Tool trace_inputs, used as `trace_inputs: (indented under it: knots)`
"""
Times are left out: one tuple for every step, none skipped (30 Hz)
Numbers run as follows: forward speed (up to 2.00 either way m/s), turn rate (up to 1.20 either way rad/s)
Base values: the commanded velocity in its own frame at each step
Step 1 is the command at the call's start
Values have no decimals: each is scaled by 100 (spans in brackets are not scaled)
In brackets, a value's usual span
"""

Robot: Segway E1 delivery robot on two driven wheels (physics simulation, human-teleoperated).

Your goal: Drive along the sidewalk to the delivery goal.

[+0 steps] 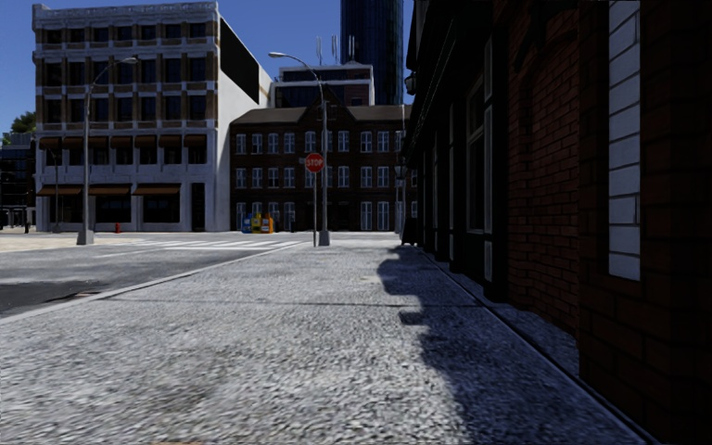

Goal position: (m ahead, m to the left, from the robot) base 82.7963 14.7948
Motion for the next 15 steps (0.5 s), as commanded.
trace_inputs:
  knots:
    - [200,0]
    - [200,0]
    - [200,0]
    - [200,0]
    - [200,0]
    - [200,0]
    - [200,0]
    - [200,0]
    - [200,0]
    - [200,0]
    - [200,0]
    - [200,0]
    - [200,0]
    - [200,0]
    - [200,0]
